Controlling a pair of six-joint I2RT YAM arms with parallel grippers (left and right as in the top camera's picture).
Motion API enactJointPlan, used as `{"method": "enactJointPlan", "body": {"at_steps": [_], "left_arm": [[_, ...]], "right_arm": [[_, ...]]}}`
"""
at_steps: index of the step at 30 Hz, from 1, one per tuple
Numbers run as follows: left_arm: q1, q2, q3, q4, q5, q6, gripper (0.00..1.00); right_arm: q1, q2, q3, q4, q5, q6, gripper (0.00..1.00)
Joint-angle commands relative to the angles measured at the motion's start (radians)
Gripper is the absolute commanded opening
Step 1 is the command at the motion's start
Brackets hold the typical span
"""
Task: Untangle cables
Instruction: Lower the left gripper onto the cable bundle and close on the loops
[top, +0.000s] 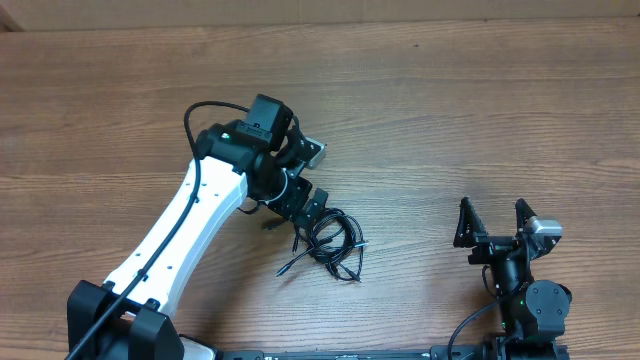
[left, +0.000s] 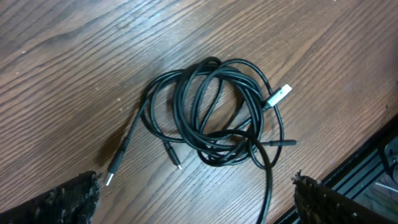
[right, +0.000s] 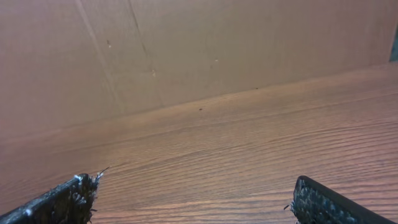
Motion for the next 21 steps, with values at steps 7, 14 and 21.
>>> {"method": "enactJointPlan", "body": {"at_steps": [7, 14, 21], "left_arm": [[-0.03, 0.042, -0.041, 0.007, 0.015, 0.018, 1.0], [-0.034, 0.143, -0.046, 0.019, 0.018, 0.005, 1.0], [-0.034, 0.156, -0.047, 0.056, 0.014, -0.049, 1.0]], "right_arm": [[-0.003, 0.0, -0.008, 0.006, 0.013, -0.004, 1.0], [-0.003, 0.0, -0.008, 0.006, 0.013, -0.004, 1.0], [-0.003, 0.0, -0.008, 0.006, 0.013, -0.004, 1.0]]}}
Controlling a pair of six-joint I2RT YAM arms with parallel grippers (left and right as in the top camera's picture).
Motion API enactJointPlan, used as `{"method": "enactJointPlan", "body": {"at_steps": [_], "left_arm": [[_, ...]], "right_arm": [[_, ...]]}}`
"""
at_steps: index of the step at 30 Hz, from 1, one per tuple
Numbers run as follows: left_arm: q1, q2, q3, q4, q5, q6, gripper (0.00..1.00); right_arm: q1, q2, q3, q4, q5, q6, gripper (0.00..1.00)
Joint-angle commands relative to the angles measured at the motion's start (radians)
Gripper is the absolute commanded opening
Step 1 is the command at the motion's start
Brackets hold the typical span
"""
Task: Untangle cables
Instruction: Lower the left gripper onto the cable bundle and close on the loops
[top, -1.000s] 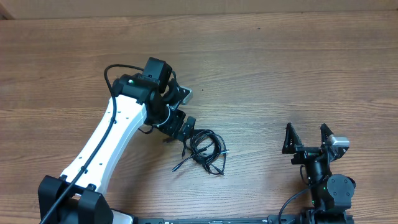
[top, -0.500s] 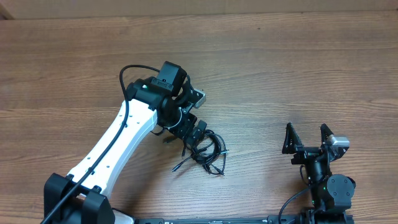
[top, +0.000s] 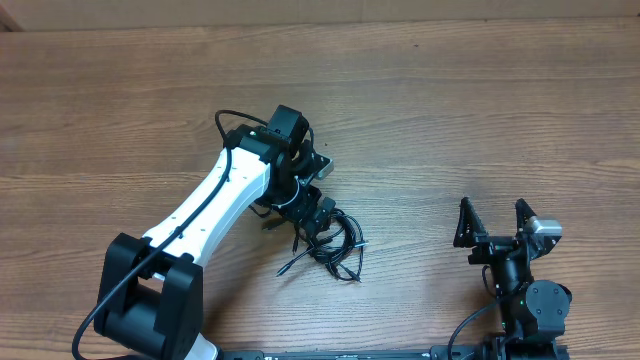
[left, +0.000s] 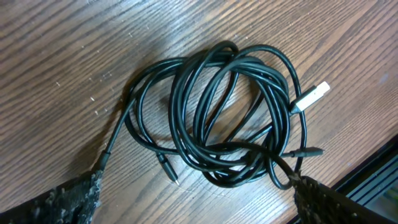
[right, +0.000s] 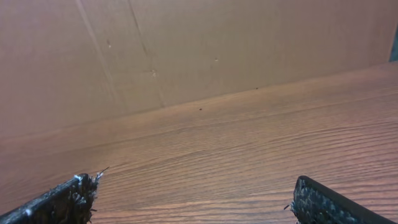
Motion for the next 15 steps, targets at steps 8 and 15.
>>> {"method": "enactJointPlan", "body": {"at_steps": [8, 15], "left_arm": [[-0.027, 0.008, -0.034, -0.003, 0.018, -0.072, 0.95], [-0.047, 0.008, -0.061, 0.047, 0.018, -0.147, 1.0]], "right_arm": [[-0.003, 0.0, -0.008, 0.005, 0.013, -0.003, 1.0], [-0.003, 0.0, -0.008, 0.005, 0.013, -0.003, 1.0]]}}
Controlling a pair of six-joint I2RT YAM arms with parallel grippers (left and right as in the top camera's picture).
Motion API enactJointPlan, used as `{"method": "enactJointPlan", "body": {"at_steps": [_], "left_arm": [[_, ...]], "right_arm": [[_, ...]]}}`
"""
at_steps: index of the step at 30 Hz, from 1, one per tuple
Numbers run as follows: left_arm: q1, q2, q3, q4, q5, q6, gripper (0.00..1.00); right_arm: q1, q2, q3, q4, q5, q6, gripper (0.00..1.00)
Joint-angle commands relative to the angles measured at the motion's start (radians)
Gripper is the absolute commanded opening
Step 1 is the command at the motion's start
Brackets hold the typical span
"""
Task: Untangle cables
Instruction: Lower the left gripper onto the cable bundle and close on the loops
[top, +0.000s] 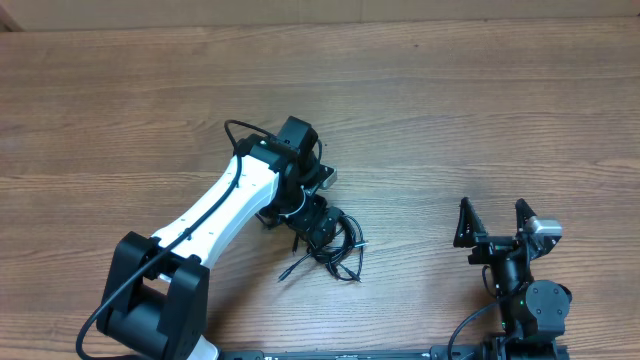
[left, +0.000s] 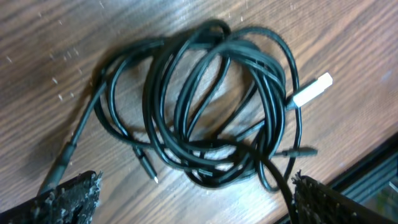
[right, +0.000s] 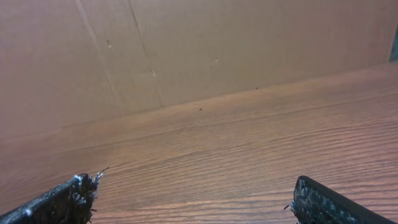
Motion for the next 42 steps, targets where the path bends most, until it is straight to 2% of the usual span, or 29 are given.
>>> {"method": "enactJointPlan", "body": {"at_steps": [1, 11, 18, 33, 38, 42], "left_arm": [[-0.003, 0.008, -0.011, 0.032, 0.014, -0.061, 1.0], [-0.011, 0.009, -0.011, 0.06, 0.014, -0.061, 0.95], [-0.016, 0.009, -0.052, 0.108, 0.014, -0.072, 1.0], [-0.016, 0.009, -0.15, 0.226, 0.045, -0.088, 0.96], [-0.021, 0.009, -0.151, 0.288, 0.12, -0.135, 0.8], [-0.029, 0.009, -0.151, 0.307, 0.096, -0.14, 0.82]], "right_arm": [[-0.003, 0.0, -0.008, 0.005, 0.013, -0.004, 1.0], [-0.003, 0.0, -0.008, 0.005, 0.013, -0.004, 1.0], [-0.003, 0.0, -0.008, 0.005, 0.013, -0.004, 1.0], [-0.003, 0.0, -0.008, 0.005, 0.013, -0.004, 1.0], [-0.003, 0.0, -0.008, 0.006, 0.013, -0.004, 1.0], [-0.003, 0.0, -0.008, 0.005, 0.013, -0.004, 1.0]]}}
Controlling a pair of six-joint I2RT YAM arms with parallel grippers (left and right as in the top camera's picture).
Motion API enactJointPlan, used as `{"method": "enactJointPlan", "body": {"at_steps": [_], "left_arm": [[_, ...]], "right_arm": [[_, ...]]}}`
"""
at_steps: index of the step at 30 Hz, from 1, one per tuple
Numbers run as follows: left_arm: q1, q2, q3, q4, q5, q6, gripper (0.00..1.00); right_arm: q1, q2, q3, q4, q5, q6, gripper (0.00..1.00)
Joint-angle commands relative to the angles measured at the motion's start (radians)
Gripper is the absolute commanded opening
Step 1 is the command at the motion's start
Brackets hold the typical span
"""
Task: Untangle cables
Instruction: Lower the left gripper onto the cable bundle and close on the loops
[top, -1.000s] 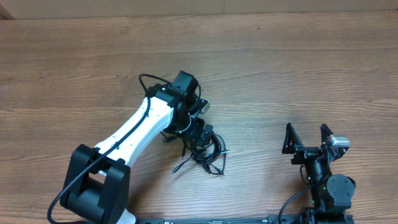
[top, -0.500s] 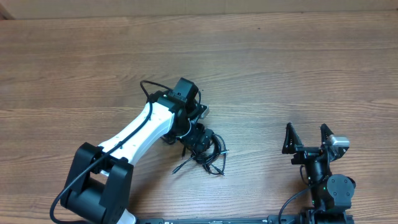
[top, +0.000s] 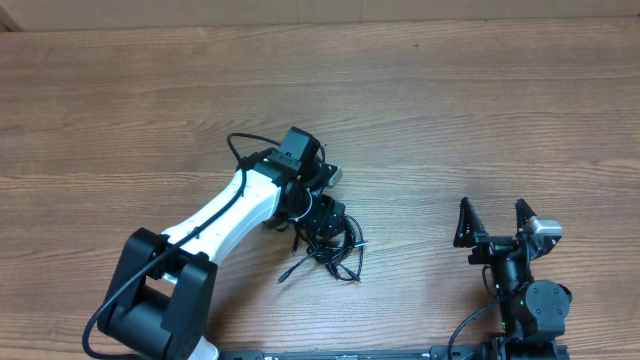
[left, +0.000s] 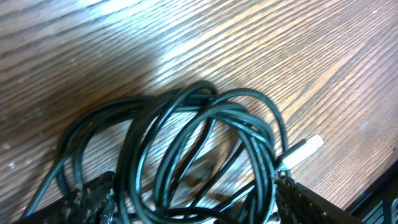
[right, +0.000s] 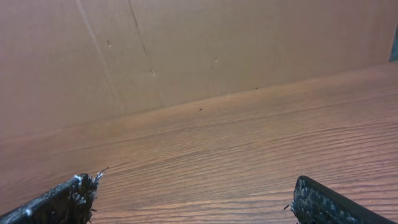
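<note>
A tangled bundle of black cables (top: 335, 248) lies on the wooden table (top: 460, 120) near the middle front; up close the loops (left: 199, 149) overlap, with a white plug tip (left: 301, 151) at the right. My left gripper (top: 322, 222) is down over the bundle, open (left: 193, 202), its two pads straddling the loops and touching them. My right gripper (top: 494, 222) stands open at the front right, far from the cables, fingers (right: 323, 202) apart with only table between them.
A loose cable end (top: 290, 268) trails toward the front left of the bundle. A brown cardboard wall (right: 186, 50) stands beyond the table's far edge in the right wrist view.
My left gripper has dropped lower onto the bundle, so the loops now fill the space between its pads. The bundle lies where it was. The right arm has not moved.
My left gripper hung open above and left of the cable bundle. It then stood closer over it, then closer again, and now its open pads sit down around the loops. The right gripper stayed open at the front right throughout.
</note>
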Motion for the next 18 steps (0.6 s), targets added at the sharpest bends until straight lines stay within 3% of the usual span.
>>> {"method": "enactJointPlan", "body": {"at_steps": [1, 18], "left_arm": [[-0.013, 0.009, -0.011, 0.002, 0.02, -0.027, 0.82], [-0.013, 0.009, -0.015, -0.051, -0.039, -0.058, 0.76]], "right_arm": [[-0.003, 0.0, -0.008, 0.005, 0.013, -0.003, 1.0], [-0.003, 0.0, -0.008, 0.005, 0.013, -0.004, 1.0]]}}
